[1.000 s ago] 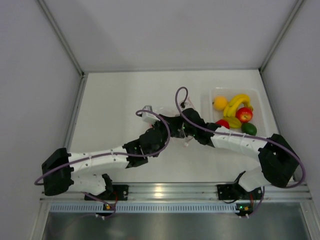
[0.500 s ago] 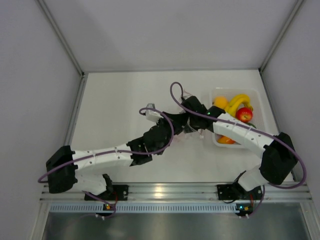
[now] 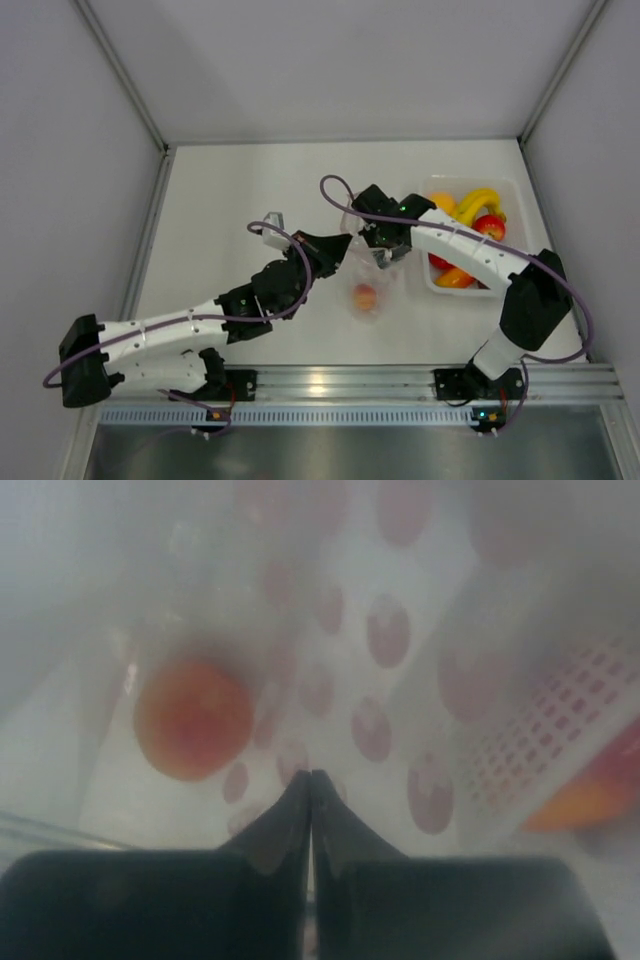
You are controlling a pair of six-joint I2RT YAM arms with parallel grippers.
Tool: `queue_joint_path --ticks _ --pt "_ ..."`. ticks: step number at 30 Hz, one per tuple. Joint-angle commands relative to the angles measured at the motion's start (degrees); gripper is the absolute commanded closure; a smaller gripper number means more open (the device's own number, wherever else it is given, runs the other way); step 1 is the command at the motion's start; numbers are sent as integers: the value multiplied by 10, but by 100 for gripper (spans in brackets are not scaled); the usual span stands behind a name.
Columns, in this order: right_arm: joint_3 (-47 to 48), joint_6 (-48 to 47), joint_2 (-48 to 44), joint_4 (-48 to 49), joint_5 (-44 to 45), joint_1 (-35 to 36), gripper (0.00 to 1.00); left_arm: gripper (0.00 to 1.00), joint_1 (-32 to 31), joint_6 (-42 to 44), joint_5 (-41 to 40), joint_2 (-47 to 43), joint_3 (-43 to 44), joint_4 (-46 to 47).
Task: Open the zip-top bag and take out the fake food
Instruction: Pick up the fake fruit from the zipper food storage bag.
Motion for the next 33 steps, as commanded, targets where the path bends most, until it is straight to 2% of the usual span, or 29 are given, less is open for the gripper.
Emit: queue_joint_path --ticks 1,4,8,11,14,19,21,23,24,26,27,28,33 --pt "9 13 14 -39 32 13 99 100 10 31 1 -46 -27 -2" --pt "-8 42 3 7 28 41 99 100 10 30 10 -69 -49 -19" --pt "-58 67 -29 78 -30 60 99 100 10 32 19 -107 -67 -43" --pt "-94 74 -51 111 -60 70 94 100 10 41 32 -119 -67 -56" --pt "-117 95 -56 126 -42 85 87 100 9 32 46 -124 -86 -57" --pt "-166 144 -79 199 -10 116 89 100 9 6 47 -128 -121 -57" --pt "-187 170 -94 226 -13 121 88 100 9 2 49 -135 -133 -56" --pt "-200 185 -98 270 -51 127 84 100 9 1 46 -147 -143 -56" --pt "-201 190 -95 274 -59 128 80 100 8 2 45 -150 -146 -56" --pt "-193 198 -82 274 -49 139 79 100 8 4 38 -162 -151 -58" --pt "-186 201 -73 272 -47 145 72 100 8 8 37 -166 -158 -57" --pt "-182 205 -69 272 -40 152 69 100 8 10 36 -176 -162 -58" --pt "-161 213 -31 271 -32 175 66 100 8 17 28 -194 -172 -61"
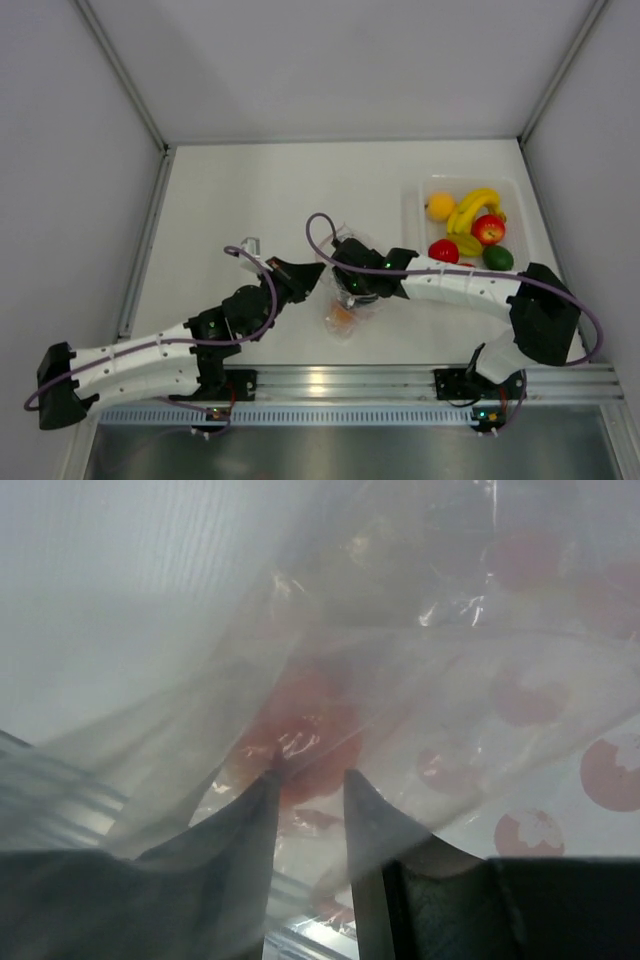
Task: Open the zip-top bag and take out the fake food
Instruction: Pick up the fake fruit from the zipper food storage bag.
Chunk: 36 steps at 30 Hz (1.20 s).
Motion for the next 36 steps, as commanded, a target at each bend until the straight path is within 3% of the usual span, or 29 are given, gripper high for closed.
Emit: queue_joint_path --ticks 1,12,18,24,29,36 --pt "36 16 32 24 19 28 66 100 1 10 -14 -15 -5 6" --pt "47 8 50 23 8 61 63 100 1 10 -41 -22 -8 -12" --pt "25 11 53 75 -31 68 57 100 1 6 -51 -27 -14 -21" --pt "9 11 44 135 -91 68 57 100 1 3 -51 -36 -19 -22" --pt "20 4 65 132 -117 72 60 100 1 6 -53 -39 -19 -21" --pt "31 2 100 142 -168 85 55 100 1 7 -57 -36 -22 -22"
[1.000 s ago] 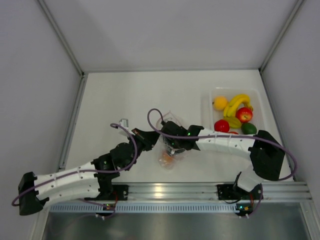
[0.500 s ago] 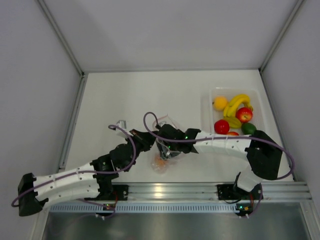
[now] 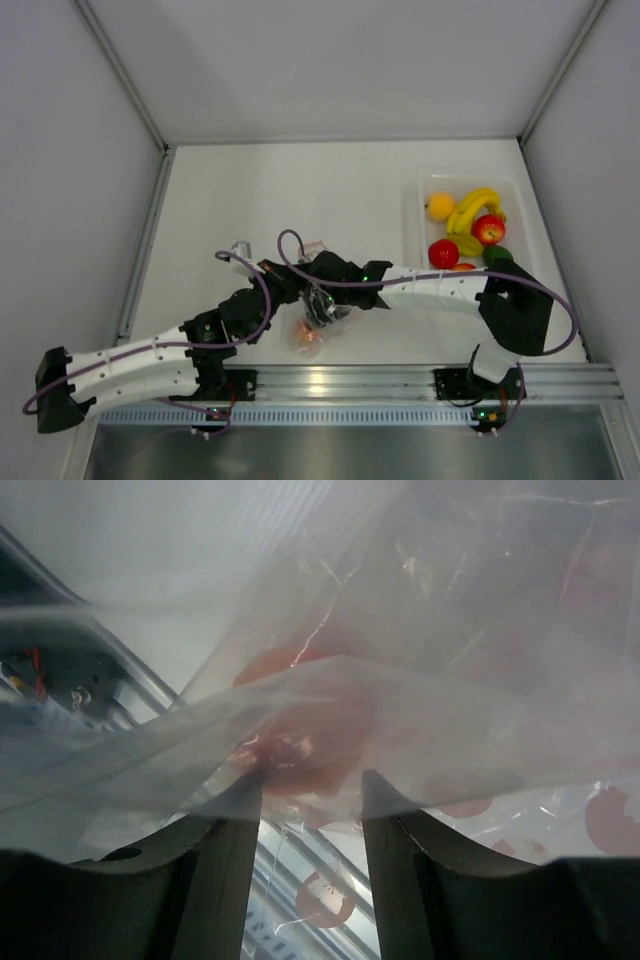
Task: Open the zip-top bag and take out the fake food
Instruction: Pick up the fake fruit from the zipper food storage bag.
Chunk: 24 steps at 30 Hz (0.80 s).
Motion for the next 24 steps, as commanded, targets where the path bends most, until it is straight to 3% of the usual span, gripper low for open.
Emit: queue_joint_path --ticks 1,6,12,13,14,18,24 --pt "8 -5 24 42 -49 22 55 100 1 4 -10 -4 -4 2" --pt "-2 0 30 81 -98 23 54 100 2 6 -14 -9 -3 -4" --pt "15 3 54 75 -74 40 56 100 1 7 -22 -16 -5 -5" --pt "30 0 58 61 -48 43 74 100 1 10 -23 -18 -4 -5" --pt "41 0 64 33 -9 52 80 100 1 9 -22 -15 -2 -5" --pt "69 5 74 -87 163 51 84 100 1 17 -12 -12 15 -5" --pt "54 5 69 -144 243 24 82 100 1 19 -6 -8 33 -4"
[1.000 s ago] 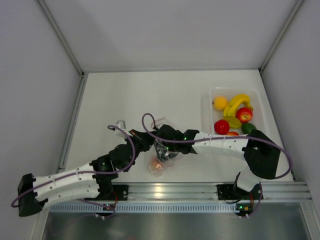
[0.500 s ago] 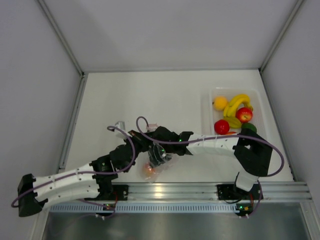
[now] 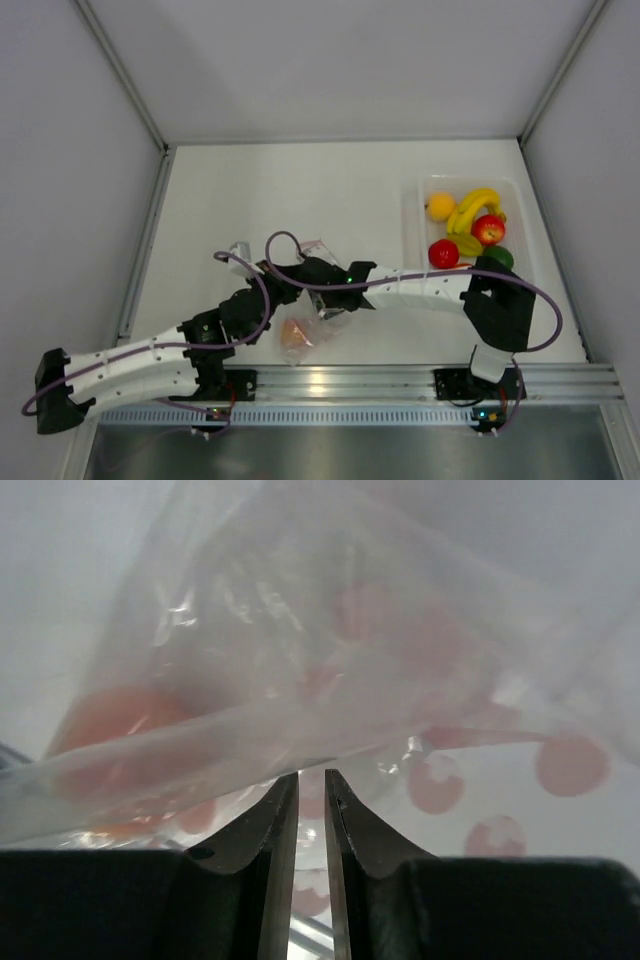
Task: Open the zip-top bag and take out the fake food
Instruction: Pick up the fake fruit from the zipper food storage bag.
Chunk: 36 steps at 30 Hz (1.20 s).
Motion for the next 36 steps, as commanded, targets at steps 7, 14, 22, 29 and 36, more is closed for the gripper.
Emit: queue_joint_path --ticks 7,14,22,29,36 --pt "-72 -25 -56 -40 40 -27 80 100 1 5 19 5 37 24" --pt "-100 -32 -87 89 -151 -17 79 100 1 14 14 2 35 24" --pt "-72 -28 -91 2 0 -31 98 100 1 43 55 33 76 50" --pt "-95 -52 -134 -56 62 -96 100 100 1 42 92 78 114 106" --pt "-104 -101 -203 -148 137 -197 100 100 0 30 76 88 122 144"
